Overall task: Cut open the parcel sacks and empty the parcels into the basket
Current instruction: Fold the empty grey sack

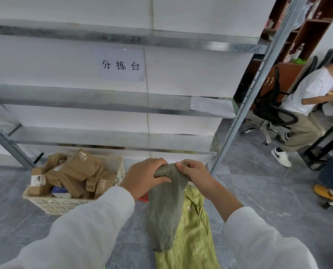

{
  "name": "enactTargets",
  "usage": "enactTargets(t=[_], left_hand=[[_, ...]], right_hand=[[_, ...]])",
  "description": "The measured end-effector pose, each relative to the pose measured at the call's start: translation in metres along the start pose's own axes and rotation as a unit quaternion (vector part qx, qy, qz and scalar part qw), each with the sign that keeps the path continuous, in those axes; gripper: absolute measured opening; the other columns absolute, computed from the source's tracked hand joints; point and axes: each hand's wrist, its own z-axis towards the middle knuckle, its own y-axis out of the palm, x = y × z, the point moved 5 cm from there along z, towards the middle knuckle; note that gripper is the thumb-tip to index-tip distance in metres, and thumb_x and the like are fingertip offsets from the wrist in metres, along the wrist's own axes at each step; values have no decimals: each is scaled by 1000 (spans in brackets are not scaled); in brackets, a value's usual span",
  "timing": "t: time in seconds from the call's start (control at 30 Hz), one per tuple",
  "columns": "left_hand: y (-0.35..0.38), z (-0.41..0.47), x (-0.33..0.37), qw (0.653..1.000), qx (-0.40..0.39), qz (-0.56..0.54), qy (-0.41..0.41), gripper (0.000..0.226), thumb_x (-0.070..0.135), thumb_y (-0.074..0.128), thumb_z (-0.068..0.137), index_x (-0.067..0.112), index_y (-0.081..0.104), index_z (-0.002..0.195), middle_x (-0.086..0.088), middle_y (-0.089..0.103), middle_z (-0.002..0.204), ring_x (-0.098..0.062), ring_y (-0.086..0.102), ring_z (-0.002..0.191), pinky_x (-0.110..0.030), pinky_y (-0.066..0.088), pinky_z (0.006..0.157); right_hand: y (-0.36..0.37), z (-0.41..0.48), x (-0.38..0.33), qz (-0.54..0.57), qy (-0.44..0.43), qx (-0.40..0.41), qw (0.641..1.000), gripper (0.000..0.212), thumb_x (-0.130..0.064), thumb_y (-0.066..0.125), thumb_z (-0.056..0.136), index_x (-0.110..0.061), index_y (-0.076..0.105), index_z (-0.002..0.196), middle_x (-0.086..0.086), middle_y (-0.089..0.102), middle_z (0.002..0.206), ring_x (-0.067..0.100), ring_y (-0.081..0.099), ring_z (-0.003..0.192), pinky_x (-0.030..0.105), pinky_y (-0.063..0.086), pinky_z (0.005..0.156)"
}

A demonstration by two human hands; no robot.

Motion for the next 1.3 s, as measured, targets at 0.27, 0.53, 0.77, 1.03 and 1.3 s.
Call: enactTargets(t=[0.27, 0.53, 0.77, 1.03, 1.3], left_hand=[[-8, 14, -8, 969, -4, -231, -82, 21, 35, 75, 79, 15, 72, 77, -1, 66, 68, -6, 58, 64, -25, 42, 61], [-3, 13, -3, 912, -114, -369, -138, 32, 44, 81, 72, 13, 73, 72, 2, 68, 67, -6, 63, 62, -15, 47, 56], [-3, 13, 10, 982, -105, -141, -71, 48, 64, 77, 60, 32, 61, 92, 14, 64, 83, -5, 61, 79, -28, 50, 70], [-16, 3, 20, 993, 44, -106, 30, 29, 40, 69, 83, 28, 61, 108, 15, 60, 107, -3, 48, 105, -24, 43, 84], [-12, 0, -18, 968, 18, -221, -120, 10, 28, 71, 85, 18, 68, 86, 6, 68, 80, -8, 61, 80, -25, 45, 70]], right_hand=[[6, 5, -33, -152, -153, 37, 976, 16, -28, 58, 96, -19, 68, 103, 1, 56, 104, 2, 54, 91, 8, 40, 80], [17, -9, -51, -454, -332, 127, 817, 34, -30, 41, 103, -9, 66, 94, 6, 62, 82, 23, 54, 78, 34, 42, 65], [6, 13, -36, -322, -123, 129, 930, 51, -34, 44, 102, -14, 37, 55, -1, 38, 50, 9, 36, 46, 21, 31, 49], [-1, 18, -23, -167, 8, 81, 983, 51, -41, 49, 98, -14, 36, 56, 5, 30, 55, 19, 31, 52, 29, 27, 57], [3, 1, -13, -97, -73, -57, 991, 25, -34, 76, 81, -23, 68, 102, 0, 65, 107, 12, 62, 95, 23, 52, 82]])
